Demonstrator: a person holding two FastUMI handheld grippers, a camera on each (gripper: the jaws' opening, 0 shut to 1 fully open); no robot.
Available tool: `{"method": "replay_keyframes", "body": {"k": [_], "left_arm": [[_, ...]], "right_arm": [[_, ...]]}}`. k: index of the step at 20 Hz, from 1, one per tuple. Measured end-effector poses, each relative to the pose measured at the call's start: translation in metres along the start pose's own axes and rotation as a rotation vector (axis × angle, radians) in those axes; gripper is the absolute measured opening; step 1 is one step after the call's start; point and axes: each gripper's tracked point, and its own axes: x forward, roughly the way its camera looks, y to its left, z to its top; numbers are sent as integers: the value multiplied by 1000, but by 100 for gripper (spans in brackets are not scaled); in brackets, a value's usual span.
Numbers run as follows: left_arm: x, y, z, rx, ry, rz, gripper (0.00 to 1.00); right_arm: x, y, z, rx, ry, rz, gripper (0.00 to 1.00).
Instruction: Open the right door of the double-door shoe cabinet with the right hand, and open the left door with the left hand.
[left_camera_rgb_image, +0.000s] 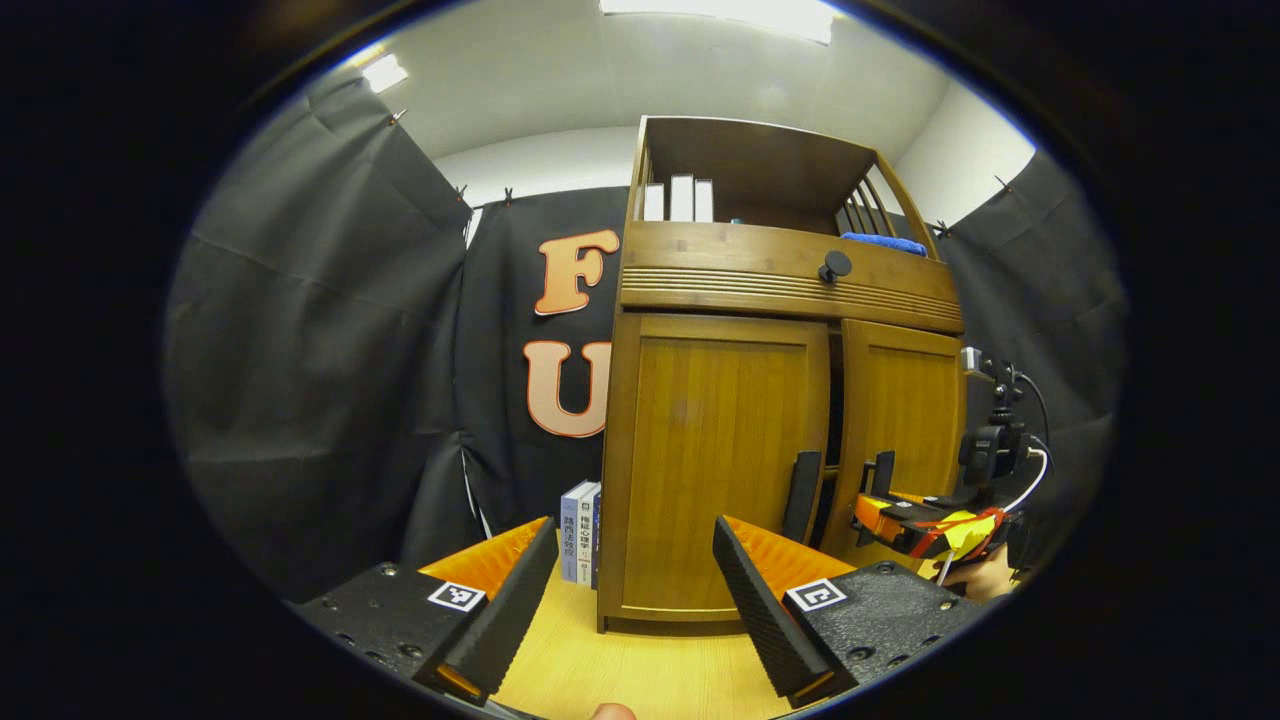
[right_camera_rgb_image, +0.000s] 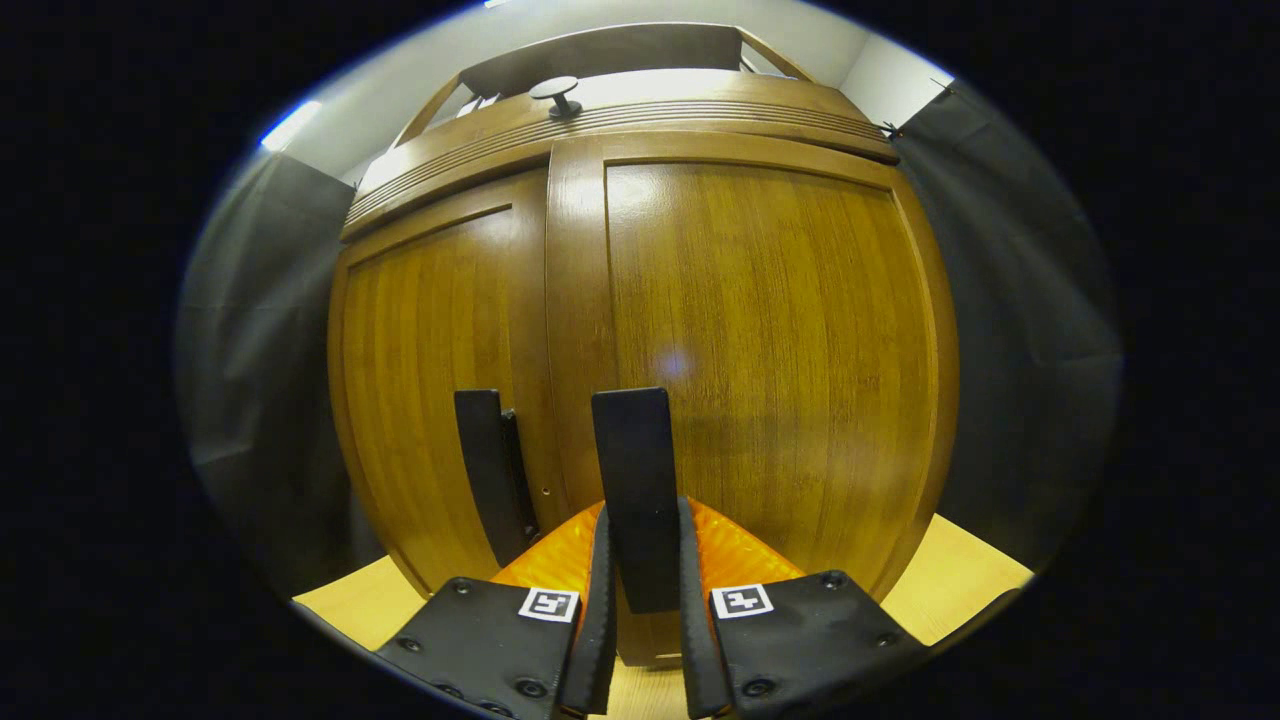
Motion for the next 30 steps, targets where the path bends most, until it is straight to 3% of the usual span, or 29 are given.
{"method": "replay_keyframes", "body": {"k": [1,2,3,12,15,16,17,18,19,20,29,30], "left_arm": [[-2,-1,2,-4,-3,0,94],[-4,-1,2,-7,-3,-1,97],[-4,-2,2,-9,1,0,92],[-13,-2,0,-33,19,7,96],[-18,-3,5,-27,7,11,94],[-19,-4,6,-26,4,10,92],[-20,-6,7,-27,1,7,97],[-22,-7,8,-30,-1,4,92],[-23,-9,10,-34,-3,0,94],[-26,-10,11,-37,-5,-4,94],[-38,-20,18,-37,-22,-21,94],[-40,-22,18,-37,-23,-25,94]], "right_arm": [[-5,-1,0,5,-2,7,39],[-9,-2,-1,8,0,13,35],[-14,-3,-1,10,3,18,31],[-51,-13,-1,5,1,56,31],[-66,-20,-1,11,-3,65,39],[-72,-22,0,14,-4,68,31],[-77,-24,-1,16,-5,70,31],[-84,-27,-1,18,-6,71,31],[-89,-30,-1,18,-6,72,39],[-94,-34,1,17,-6,72,35],[-145,-73,0,39,-12,52,39],[-149,-76,0,42,-8,54,35]]}}
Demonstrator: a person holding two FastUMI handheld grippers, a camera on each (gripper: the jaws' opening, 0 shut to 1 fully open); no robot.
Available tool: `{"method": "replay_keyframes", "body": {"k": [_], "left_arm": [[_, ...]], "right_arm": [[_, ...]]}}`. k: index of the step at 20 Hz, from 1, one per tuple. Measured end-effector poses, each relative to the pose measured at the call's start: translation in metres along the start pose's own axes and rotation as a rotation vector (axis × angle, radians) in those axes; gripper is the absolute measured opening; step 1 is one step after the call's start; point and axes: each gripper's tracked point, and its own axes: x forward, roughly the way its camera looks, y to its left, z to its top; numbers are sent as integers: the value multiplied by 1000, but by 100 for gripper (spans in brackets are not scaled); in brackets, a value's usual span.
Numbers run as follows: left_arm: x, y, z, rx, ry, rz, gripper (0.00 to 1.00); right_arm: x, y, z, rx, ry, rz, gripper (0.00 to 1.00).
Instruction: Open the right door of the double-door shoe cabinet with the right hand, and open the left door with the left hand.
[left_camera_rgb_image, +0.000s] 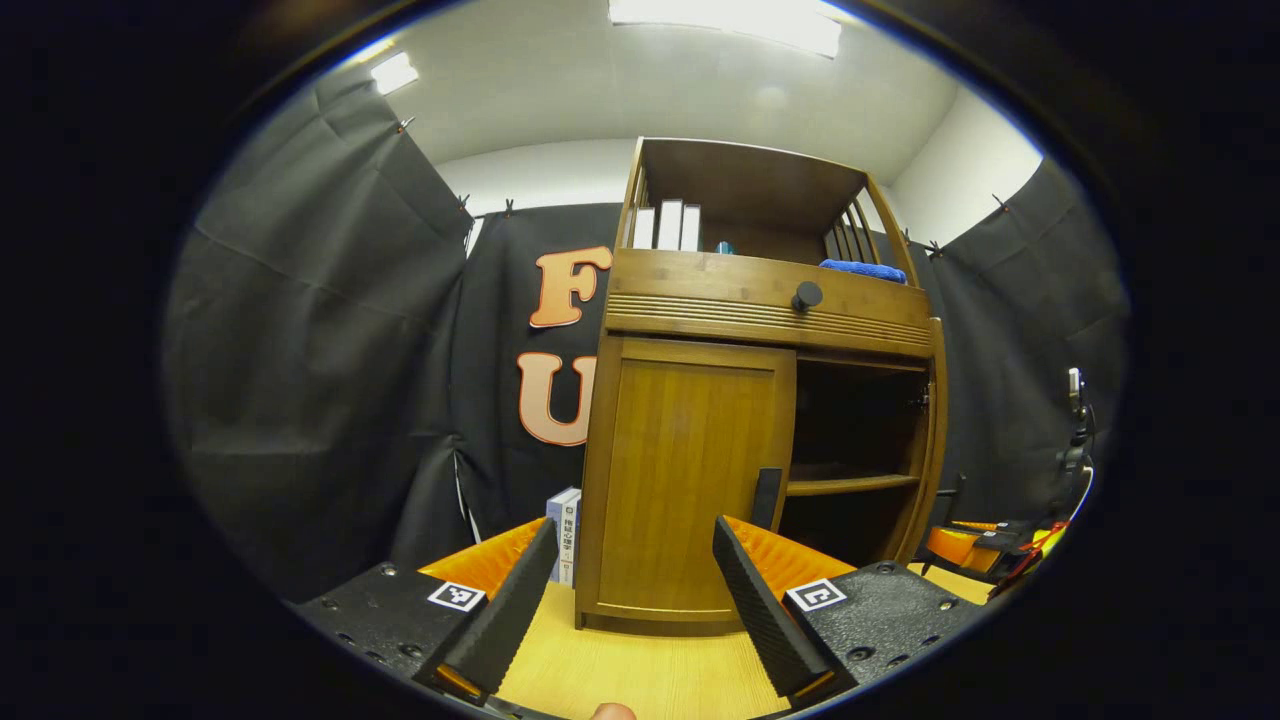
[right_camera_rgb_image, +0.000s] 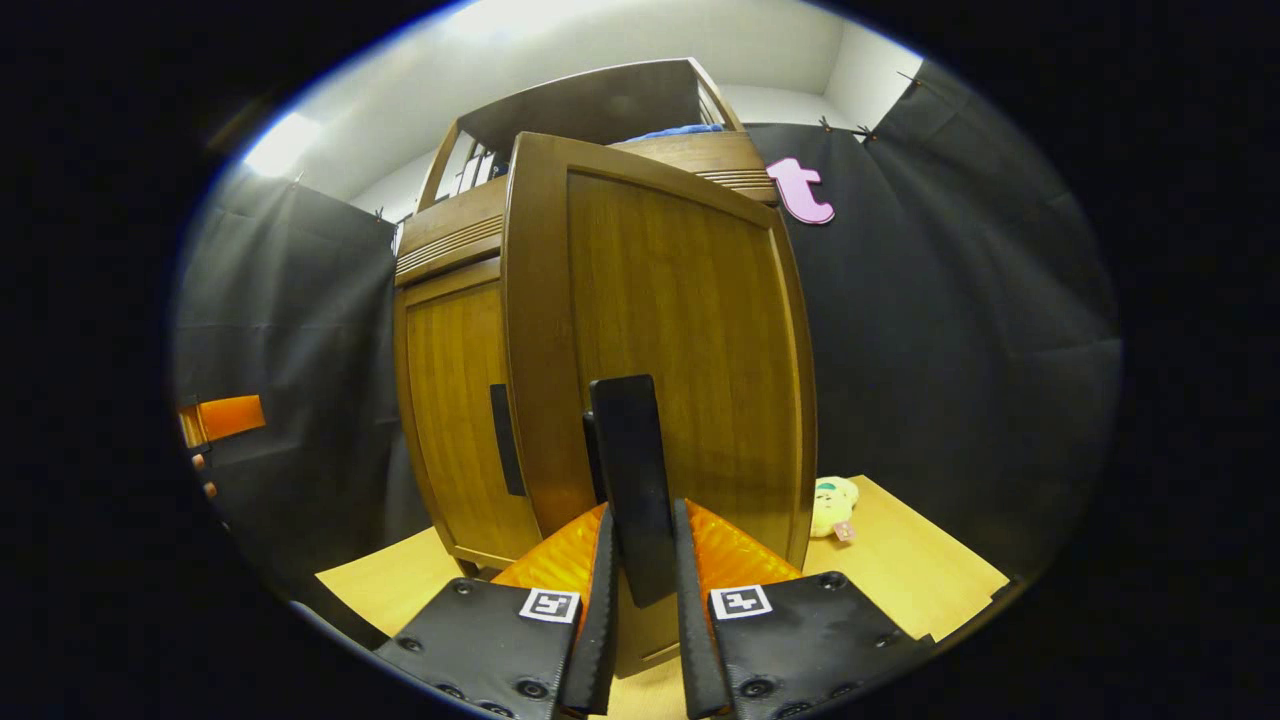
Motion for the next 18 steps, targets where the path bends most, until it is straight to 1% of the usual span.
{"method": "replay_keyframes", "body": {"k": [1,2,3,4,6,7,8,9,11,12,17,18], "left_arm": [[0,-2,0,-1,-1,-4,94],[-1,-3,0,-1,-1,-6,94],[-2,-3,0,-3,-2,-7,92],[-2,-3,0,-5,-2,-8,94],[-2,-6,-1,-11,1,-11,94],[-2,-6,-1,-13,3,-12,92],[-2,-7,-2,-14,4,-12,92],[-1,-7,-1,-13,4,-12,94],[0,-10,-2,-14,5,-16,97],[-1,-13,-3,-15,7,-20,94],[1,-21,-6,-12,17,-36,94],[2,-23,-8,-12,20,-37,92]], "right_arm": [[-3,-3,-1,-3,2,1,31],[-6,-6,-1,-7,4,0,30],[-9,-9,-2,-13,6,-2,30],[-12,-12,-2,-19,7,-5,30],[-18,-18,-1,-26,5,-13,39],[-20,-21,-1,-28,3,-17,39],[-24,-21,1,-26,-5,-7,39],[-22,-24,0,-21,-7,-19,33],[-30,-28,1,-47,-15,-33,23],[-32,-32,2,-60,-17,-43,18],[-42,-48,6,-66,-19,-60,18],[-43,-52,7,-65,-20,-63,18]]}}
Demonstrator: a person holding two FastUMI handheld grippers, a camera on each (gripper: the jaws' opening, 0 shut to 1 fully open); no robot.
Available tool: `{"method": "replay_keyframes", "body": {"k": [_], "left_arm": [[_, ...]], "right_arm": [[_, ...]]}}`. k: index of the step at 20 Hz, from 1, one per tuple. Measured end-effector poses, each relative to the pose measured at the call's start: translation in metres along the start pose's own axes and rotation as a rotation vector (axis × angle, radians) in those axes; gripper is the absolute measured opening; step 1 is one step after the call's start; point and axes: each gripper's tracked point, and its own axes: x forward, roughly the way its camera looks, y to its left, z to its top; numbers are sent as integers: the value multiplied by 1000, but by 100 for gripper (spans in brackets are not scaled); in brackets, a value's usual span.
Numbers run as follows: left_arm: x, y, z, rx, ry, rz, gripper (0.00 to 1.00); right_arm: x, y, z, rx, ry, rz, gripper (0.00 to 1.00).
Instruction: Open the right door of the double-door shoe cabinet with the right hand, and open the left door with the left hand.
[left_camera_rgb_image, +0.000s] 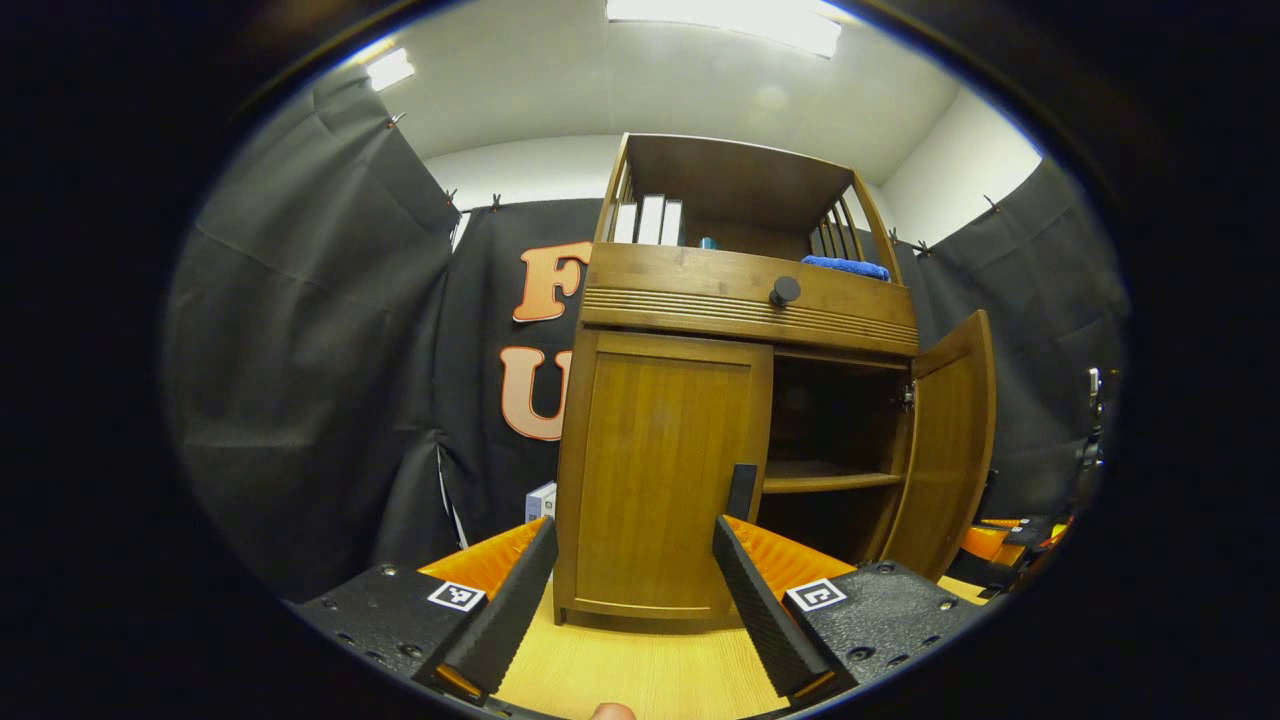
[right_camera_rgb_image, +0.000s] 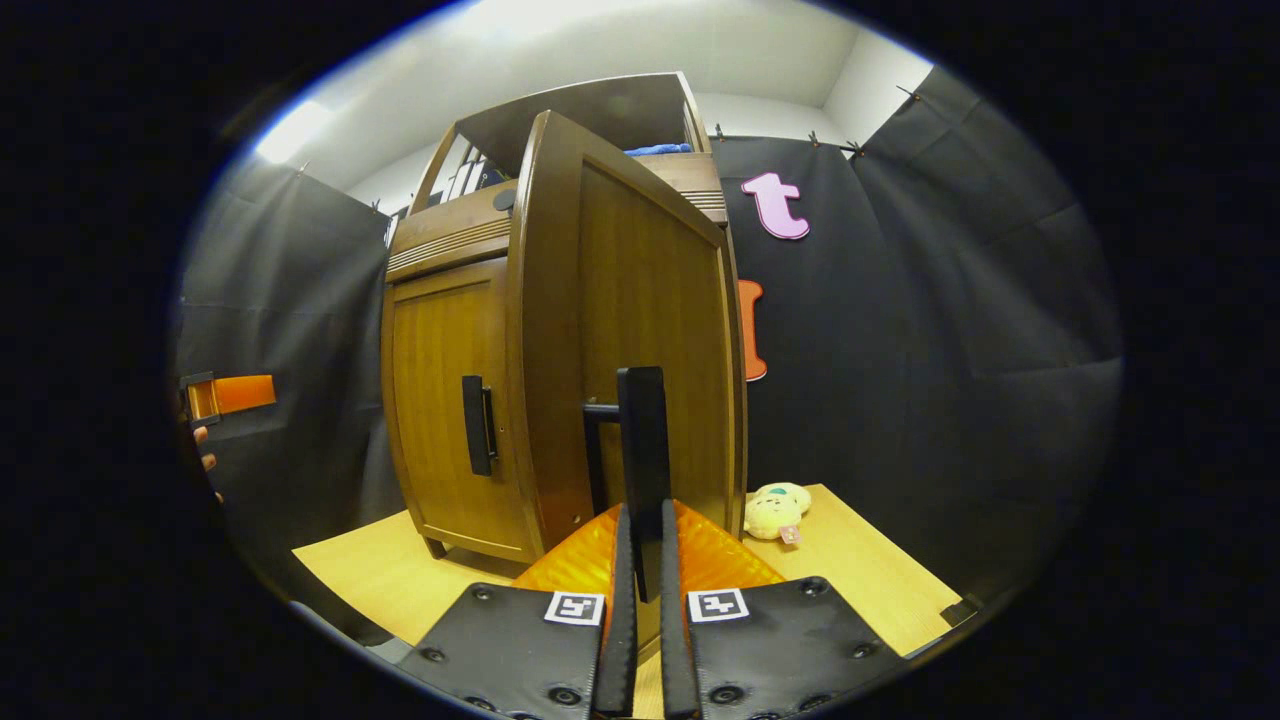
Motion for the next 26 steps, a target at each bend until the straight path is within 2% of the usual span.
{"method": "replay_keyframes", "body": {"k": [3,6,11,12,16,17,18,19,20,21,22,23,26], "left_arm": [[0,-5,-2,2,5,-5,92],[2,-9,-3,8,8,-6,97],[7,-21,-7,16,13,-22,97],[8,-24,-7,17,12,-26,92],[13,-35,-12,17,14,-42,92],[15,-37,-13,17,15,-42,92],[17,-40,-14,15,17,-44,92],[20,-41,-16,13,22,-44,92],[22,-45,-18,12,28,-46,92],[25,-48,-20,13,34,-49,92],[27,-50,-22,16,38,-52,92],[30,-53,-24,20,42,-53,95],[40,-59,-31,38,51,-52,95]], "right_arm": [[-5,-11,0,-1,-3,-5,17],[-8,-22,2,-6,-3,-10,17],[-11,-52,-1,-22,-6,-63,17],[-13,-58,-1,-27,-10,-74,17],[-18,-90,1,-25,-16,-129,17],[-14,-103,1,-12,-23,-144,12],[-15,-105,2,22,-24,-123,0],[-17,-104,-1,54,-29,-107,8],[-17,-107,-1,58,-30,-103,8],[-18,-109,-1,51,-31,-99,2],[-18,-111,-2,44,-26,-99,8],[-19,-112,-1,36,-22,-99,8],[-19,-119,1,21,-13,-99,8]]}}
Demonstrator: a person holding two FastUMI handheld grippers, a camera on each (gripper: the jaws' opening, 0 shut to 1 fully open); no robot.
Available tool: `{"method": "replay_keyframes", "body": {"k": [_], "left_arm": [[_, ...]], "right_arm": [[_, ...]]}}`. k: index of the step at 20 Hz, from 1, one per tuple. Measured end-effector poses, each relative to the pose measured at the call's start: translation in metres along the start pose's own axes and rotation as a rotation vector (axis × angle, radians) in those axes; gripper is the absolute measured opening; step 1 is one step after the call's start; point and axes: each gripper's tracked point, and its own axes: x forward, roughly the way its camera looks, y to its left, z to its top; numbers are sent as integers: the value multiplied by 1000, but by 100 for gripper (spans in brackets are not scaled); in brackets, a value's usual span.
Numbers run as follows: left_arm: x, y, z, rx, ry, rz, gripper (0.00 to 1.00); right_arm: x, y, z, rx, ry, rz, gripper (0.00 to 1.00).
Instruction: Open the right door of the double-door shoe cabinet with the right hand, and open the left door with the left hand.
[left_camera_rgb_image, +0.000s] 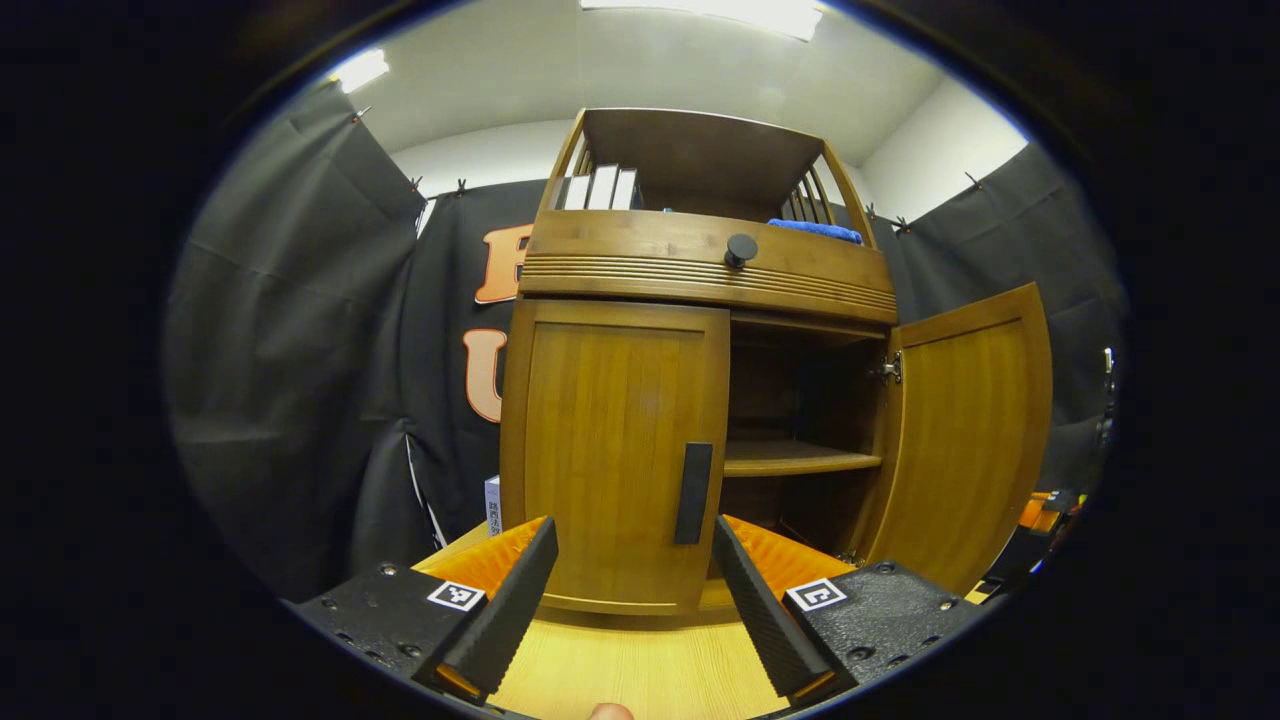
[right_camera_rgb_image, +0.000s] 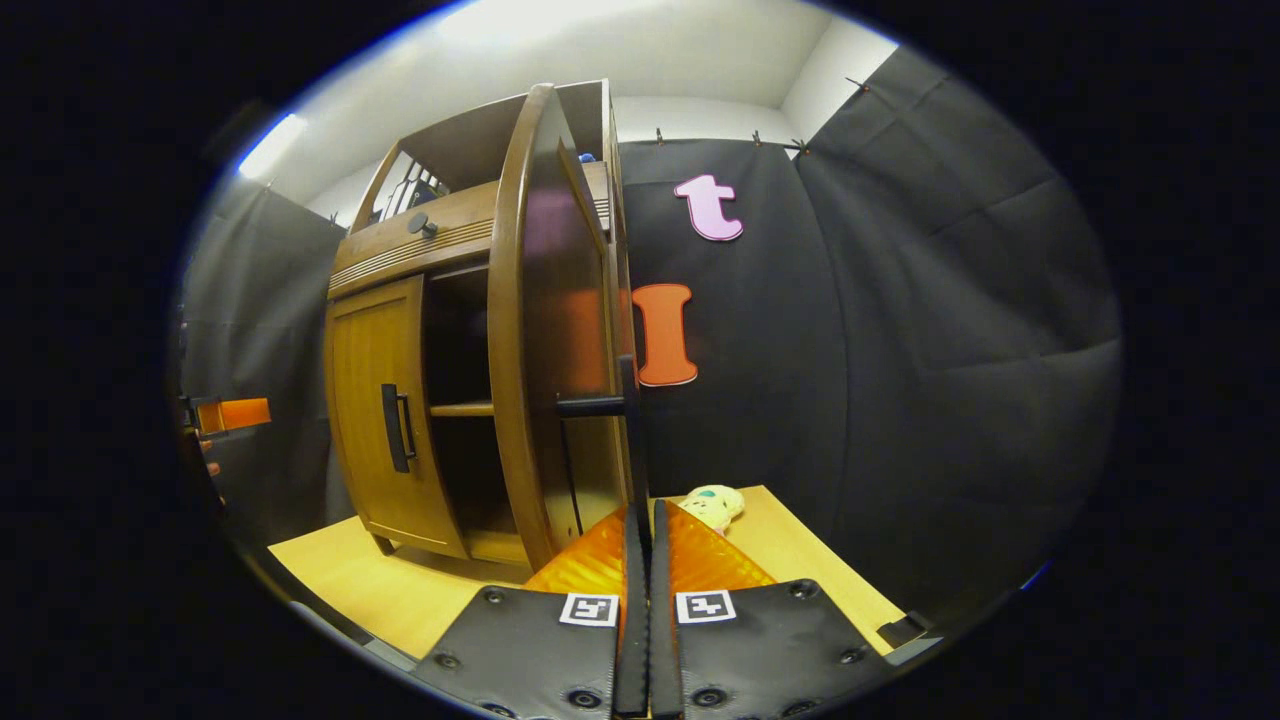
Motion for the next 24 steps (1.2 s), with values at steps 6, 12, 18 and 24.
{"method": "replay_keyframes", "body": {"k": [6,12,18,24], "left_arm": [[35,-18,-21,16,6,-22,92],[84,-33,-56,8,67,-41,92],[127,-43,-68,16,65,-56,92],[161,-55,-84,22,82,-64,92]], "right_arm": [[2,-3,-2,9,9,15,8],[-12,-9,2,-60,1,-68,0],[-36,-52,26,-34,-72,-221,53],[-32,-59,21,-34,-53,-236,93]]}}
